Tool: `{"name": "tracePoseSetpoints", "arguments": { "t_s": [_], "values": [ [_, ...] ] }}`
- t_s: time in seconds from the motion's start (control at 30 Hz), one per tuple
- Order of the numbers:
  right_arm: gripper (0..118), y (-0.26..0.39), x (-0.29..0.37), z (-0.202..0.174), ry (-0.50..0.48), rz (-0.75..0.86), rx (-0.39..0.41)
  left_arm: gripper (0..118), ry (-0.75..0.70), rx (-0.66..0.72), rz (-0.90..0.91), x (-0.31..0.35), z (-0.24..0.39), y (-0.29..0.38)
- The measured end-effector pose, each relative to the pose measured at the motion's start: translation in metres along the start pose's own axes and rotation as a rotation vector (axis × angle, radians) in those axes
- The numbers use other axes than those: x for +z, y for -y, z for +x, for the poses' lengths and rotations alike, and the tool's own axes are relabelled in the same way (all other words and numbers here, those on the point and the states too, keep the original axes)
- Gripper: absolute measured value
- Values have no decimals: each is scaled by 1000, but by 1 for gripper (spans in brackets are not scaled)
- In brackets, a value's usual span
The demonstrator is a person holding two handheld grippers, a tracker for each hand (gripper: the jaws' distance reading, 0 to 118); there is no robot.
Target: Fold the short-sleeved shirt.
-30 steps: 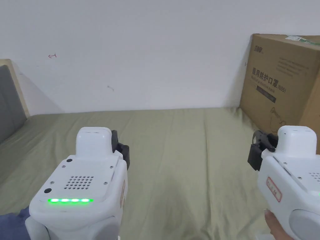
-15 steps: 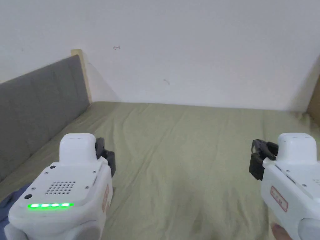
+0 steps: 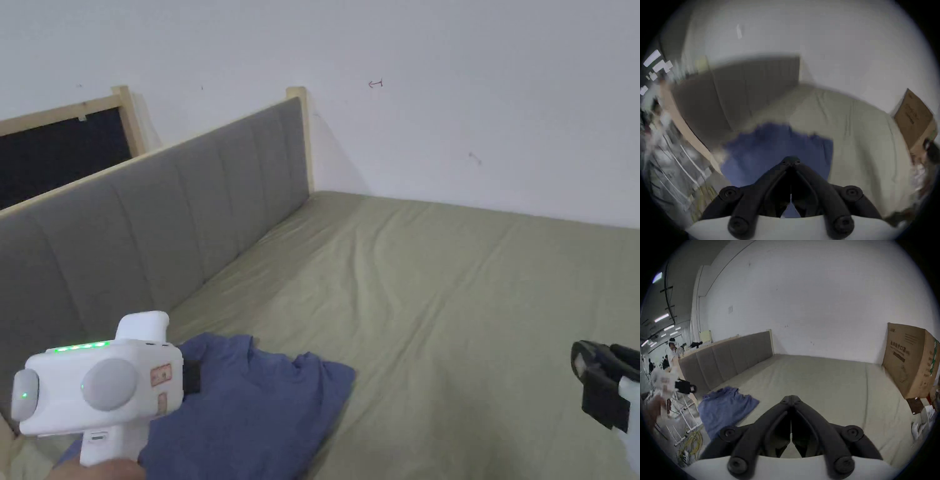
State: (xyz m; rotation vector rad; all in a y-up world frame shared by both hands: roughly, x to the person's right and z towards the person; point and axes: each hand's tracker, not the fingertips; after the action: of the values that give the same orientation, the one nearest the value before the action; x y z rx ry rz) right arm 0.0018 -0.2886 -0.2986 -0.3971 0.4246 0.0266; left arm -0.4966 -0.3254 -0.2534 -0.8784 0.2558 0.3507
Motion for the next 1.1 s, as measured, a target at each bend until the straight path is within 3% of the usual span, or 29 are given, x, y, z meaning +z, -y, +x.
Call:
{"name": "tracePoseSetpoints", "arguments": {
  "t_s": [0.03,0.07,0.13,0.17,0.2,0.23,0.4,0.47,0.57,0.63,0.8,0.87,0.9,1.0,1.1],
  "values": [
    [0,4,-2,3,11,-21,15,2,54,102,-97,-25,-19,-5],
    [0,7,-3,6,18,-36,20,16,91,170,-164,-46,-33,-5],
    [0,14,-8,12,26,-71,16,75,69,221,-244,-84,-52,-6],
    [0,17,-10,15,31,-91,11,75,12,210,-257,-94,-50,-1],
    [0,22,-12,18,34,-113,6,84,-52,195,-259,-110,-53,-1],
    [0,25,-15,21,37,-135,3,105,-93,186,-259,-125,-56,-2],
    [0,40,-26,27,50,-216,33,107,-6,245,-258,-184,-59,-2],
    [0,44,-31,27,48,-231,38,118,16,232,-306,-209,-52,6],
    [0,47,-38,26,38,-252,20,118,-148,26,-256,-216,-30,20],
    [0,48,-42,26,25,-259,1,118,-207,20,-175,-217,-24,23],
    [0,46,-44,25,8,-258,-14,117,-193,33,-70,-200,-18,44],
    [0,44,-41,26,8,-255,-16,101,-189,19,-34,-186,-20,48],
    [0,43,-39,27,7,-253,-19,85,-171,16,-20,-177,-21,51],
    [0,41,-31,32,8,-242,-27,1,-172,-16,-14,-152,-26,48],
    [0,40,-21,36,14,-230,-31,1,-108,-14,-56,-124,-36,41]
  ]
}}
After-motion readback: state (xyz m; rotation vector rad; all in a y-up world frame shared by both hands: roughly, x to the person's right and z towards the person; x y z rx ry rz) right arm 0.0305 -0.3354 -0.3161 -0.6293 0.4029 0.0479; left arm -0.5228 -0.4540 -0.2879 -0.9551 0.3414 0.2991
